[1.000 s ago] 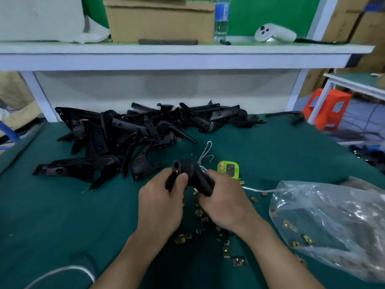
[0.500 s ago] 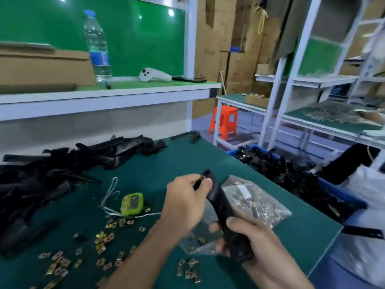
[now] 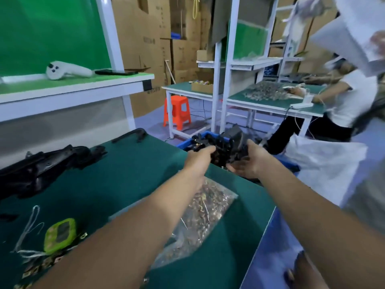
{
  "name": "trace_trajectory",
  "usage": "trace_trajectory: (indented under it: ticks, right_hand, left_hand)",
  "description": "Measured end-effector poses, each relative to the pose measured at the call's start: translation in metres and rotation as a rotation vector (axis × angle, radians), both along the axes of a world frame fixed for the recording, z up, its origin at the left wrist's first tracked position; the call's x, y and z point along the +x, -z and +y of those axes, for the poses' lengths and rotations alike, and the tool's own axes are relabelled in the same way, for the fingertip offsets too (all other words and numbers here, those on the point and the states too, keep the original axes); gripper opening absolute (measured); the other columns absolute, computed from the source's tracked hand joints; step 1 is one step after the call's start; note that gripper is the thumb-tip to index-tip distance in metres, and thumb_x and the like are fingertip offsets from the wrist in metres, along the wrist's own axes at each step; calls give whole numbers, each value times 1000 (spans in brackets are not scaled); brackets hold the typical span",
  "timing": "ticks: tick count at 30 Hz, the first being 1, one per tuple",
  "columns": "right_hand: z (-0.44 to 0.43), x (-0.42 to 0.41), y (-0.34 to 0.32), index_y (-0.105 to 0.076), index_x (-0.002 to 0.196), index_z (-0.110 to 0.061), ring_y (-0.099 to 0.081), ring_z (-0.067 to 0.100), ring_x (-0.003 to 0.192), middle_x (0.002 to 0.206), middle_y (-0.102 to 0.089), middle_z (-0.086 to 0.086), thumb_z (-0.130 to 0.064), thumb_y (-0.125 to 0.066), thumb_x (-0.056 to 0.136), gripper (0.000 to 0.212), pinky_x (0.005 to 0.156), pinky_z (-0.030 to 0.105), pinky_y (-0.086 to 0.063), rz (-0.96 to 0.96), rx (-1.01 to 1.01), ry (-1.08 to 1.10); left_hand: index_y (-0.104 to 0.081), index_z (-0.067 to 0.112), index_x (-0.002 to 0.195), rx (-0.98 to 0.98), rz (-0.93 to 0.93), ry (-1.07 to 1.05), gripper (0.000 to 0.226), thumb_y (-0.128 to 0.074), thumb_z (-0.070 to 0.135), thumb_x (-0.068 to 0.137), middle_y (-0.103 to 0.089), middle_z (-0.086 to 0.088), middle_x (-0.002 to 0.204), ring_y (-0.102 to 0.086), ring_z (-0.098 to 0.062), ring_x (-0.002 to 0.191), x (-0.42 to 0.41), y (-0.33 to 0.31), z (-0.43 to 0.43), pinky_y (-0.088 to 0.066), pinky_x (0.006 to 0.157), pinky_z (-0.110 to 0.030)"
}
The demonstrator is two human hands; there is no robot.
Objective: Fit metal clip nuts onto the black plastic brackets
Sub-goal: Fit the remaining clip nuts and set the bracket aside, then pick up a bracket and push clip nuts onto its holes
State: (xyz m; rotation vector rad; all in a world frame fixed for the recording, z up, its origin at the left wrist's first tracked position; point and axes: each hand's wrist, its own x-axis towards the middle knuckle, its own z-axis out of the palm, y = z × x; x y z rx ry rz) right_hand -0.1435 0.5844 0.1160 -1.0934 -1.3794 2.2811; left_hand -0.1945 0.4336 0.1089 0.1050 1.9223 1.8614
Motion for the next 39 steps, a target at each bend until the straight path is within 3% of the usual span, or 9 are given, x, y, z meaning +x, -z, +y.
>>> trace_trajectory:
  ticks: [4, 7, 12, 21, 25, 31, 33, 35, 39]
  right_hand:
    - [-18, -25, 26, -61, 102, -9, -63, 29, 75, 107, -64, 13, -43, -60, 92, 35, 55, 34, -56, -145, 394, -26]
    - [-79, -40, 27, -75, 79, -16, -71, 28, 70, 80, -75, 7, -27, -63, 72, 18, 70, 43, -62, -75, 616, -165]
    - [-195, -61, 23, -76, 74, -42, -71, 10, 83, 77, -73, -20, -24, -64, 77, 22, 77, 27, -57, 125, 775, -540]
    - [-373, -89, 37, -77, 83, -31, -68, 7, 88, 91, -71, -18, -29, -68, 90, 11, 70, 22, -46, 253, 786, -1067]
    - [-438, -97, 51, -73, 96, -29, -60, 10, 95, 103, -64, -16, -18, -61, 96, 15, 81, 32, -45, 261, 898, -1229]
    - [-508, -122, 63, -32, 154, -25, -51, 16, 63, 125, -57, 6, -9, -49, 99, 60, 52, 31, -40, 206, 1177, -1295]
    - [-527, -133, 66, -21, 158, -22, -57, 20, 90, 151, -41, 7, -7, -48, 98, 68, 67, 34, -49, 192, 1297, -1305]
    - [-541, -143, 69, -12, 160, -21, -36, 30, 140, 164, -20, 6, -6, -49, 97, 74, 109, 43, -41, 149, 1403, -1286]
    - [-564, -160, 81, -13, 160, -22, -47, 32, 128, 155, -37, 10, -13, -53, 98, 74, 109, 46, -39, 11, 1502, -1256]
  left_hand:
    - [-54, 27, 141, -123, 282, -1, 55, -71, 27, 89, -57, 11, 133, -58, -15, 110, -13, 2, -51, -48, 81, -29]
    - [-77, 26, 104, -24, 358, -87, 21, -72, 13, 88, -78, 7, 103, -73, -9, 92, -17, 2, -121, -54, 82, -26]
    - [-77, 15, 86, -76, 400, -373, 23, -66, -4, 93, -79, -6, 76, -74, -15, 60, -4, 26, -241, -54, 53, -18]
    - [-71, 24, 59, -406, 334, -893, 45, -65, 52, 94, -40, -5, 43, -35, -16, 34, 46, 53, -414, -27, 36, -24]
    - [-73, 30, 73, -671, 288, -989, 41, -56, 62, 93, -57, -5, 49, -44, -11, 33, 78, 65, -475, -31, 36, -23]
    - [-73, 50, 75, -770, 296, -921, 21, -69, 39, 92, -69, 32, 72, -64, 11, 71, 114, 82, -518, -44, 51, -8]
    - [-76, 48, 93, -787, 283, -836, 13, -73, 36, 89, -70, 32, 78, -66, 11, 78, 121, 93, -513, -42, 60, 1]
    - [-72, 41, 119, -808, 299, -738, 31, -71, 39, 88, -70, 28, 100, -66, 8, 93, 123, 106, -503, -43, 74, -1]
    - [-60, 41, 137, -977, 439, -490, 37, -53, 41, 100, -51, 24, 146, -39, -5, 138, 124, 120, -481, -31, 113, -29]
